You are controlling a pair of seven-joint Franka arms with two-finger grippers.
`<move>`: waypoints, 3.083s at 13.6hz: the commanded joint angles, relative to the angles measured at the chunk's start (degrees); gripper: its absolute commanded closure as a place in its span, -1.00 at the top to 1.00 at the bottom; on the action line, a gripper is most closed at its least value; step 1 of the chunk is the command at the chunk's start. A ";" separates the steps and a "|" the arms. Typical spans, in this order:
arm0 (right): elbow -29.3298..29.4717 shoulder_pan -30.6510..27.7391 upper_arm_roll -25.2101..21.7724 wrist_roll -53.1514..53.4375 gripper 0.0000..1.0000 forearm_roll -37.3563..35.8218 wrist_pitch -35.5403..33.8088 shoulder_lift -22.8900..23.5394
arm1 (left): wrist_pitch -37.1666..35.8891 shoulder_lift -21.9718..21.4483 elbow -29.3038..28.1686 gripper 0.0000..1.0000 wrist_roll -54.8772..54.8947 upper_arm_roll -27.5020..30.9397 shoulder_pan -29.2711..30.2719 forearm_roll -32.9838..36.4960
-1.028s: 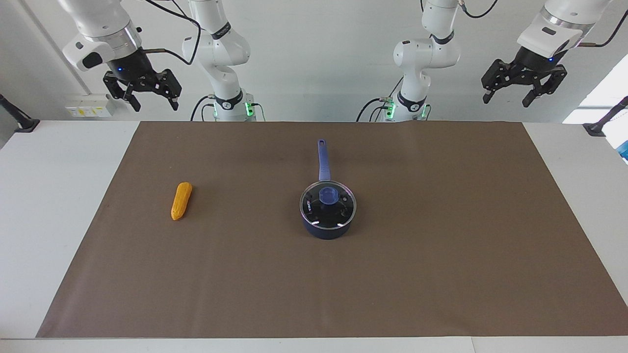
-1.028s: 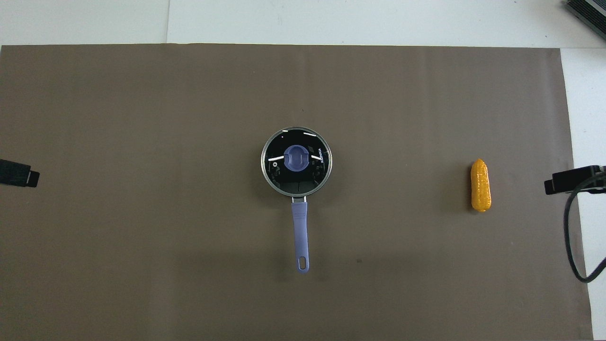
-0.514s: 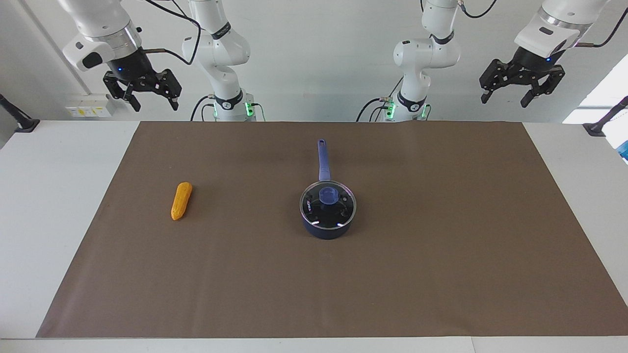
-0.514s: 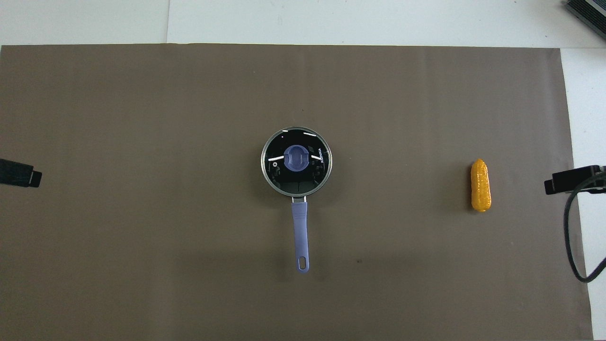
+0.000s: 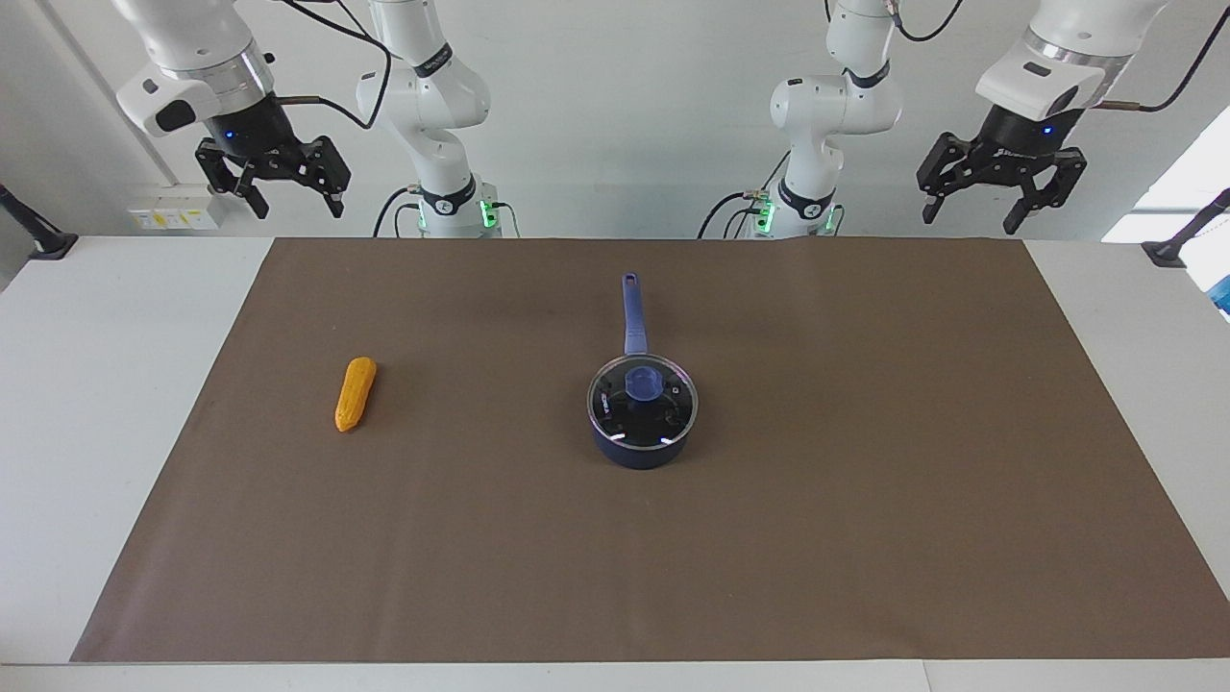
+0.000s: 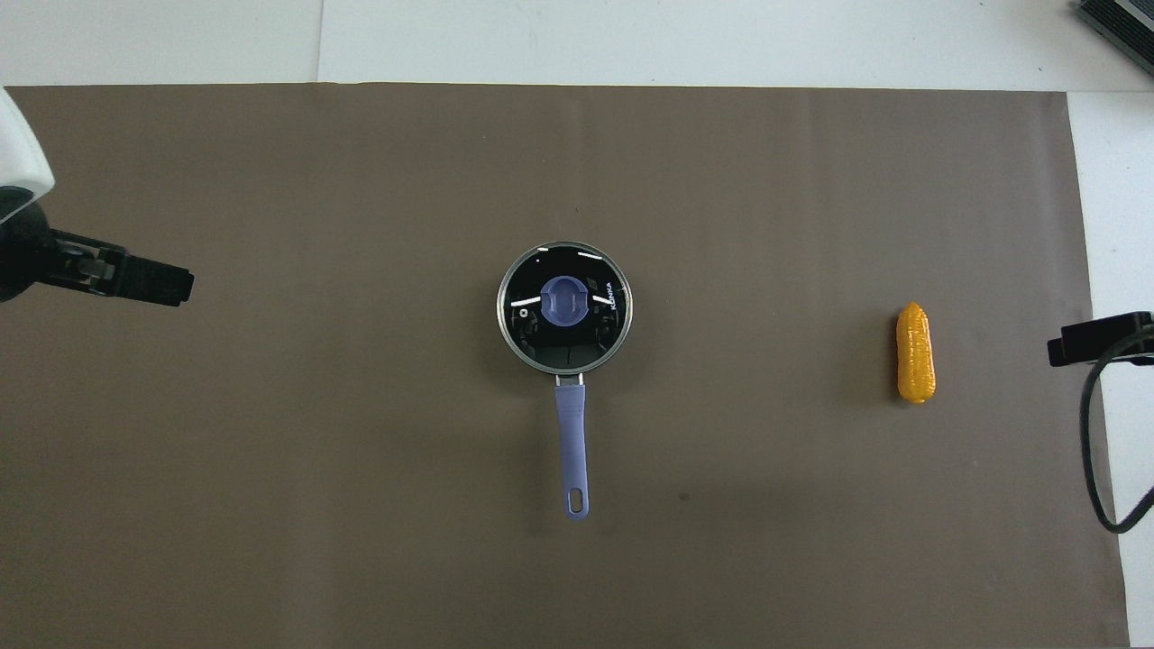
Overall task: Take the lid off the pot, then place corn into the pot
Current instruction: 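Reach the left gripper over the pot toward the glass lid knob, then grasp the purple lid knob with the left gripper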
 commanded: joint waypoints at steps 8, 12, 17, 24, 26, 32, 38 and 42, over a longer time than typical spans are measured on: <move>-0.03 -0.45 0.85 0.55 1.00 -0.73 1.57 -0.25 | 11.07 8.68 -1.07 1.00 -10.94 0.80 -14.07 0.98; -0.03 -0.45 0.76 0.63 1.00 -0.73 1.57 -0.25 | 15.11 12.46 -1.34 1.00 -15.51 0.80 -18.56 1.59; -0.03 -0.45 0.76 0.72 1.00 -0.73 1.57 -0.25 | 20.83 19.14 -0.72 1.00 -25.46 0.80 -24.02 5.46; -0.03 -0.45 0.77 0.63 1.00 -0.73 1.65 -0.25 | 25.05 23.54 -0.10 1.00 -31.61 0.80 -27.01 5.99; -0.03 -0.45 0.85 0.63 1.00 -0.73 1.57 -0.25 | 28.11 24.50 -0.37 1.00 -33.80 0.72 -27.53 6.34; -0.03 -0.45 0.85 0.72 1.00 -0.73 1.57 -0.25 | 28.40 26.09 -1.69 1.00 -37.77 0.80 -29.12 7.48; -0.03 -0.45 0.85 0.63 1.00 -0.73 1.65 -0.25 | 27.87 25.65 -3.80 1.00 -38.47 0.89 -29.21 7.48; -0.03 -0.45 0.85 0.63 1.00 -0.73 1.57 -0.25 | 28.40 25.65 -3.45 0.42 -40.49 0.98 -29.21 7.48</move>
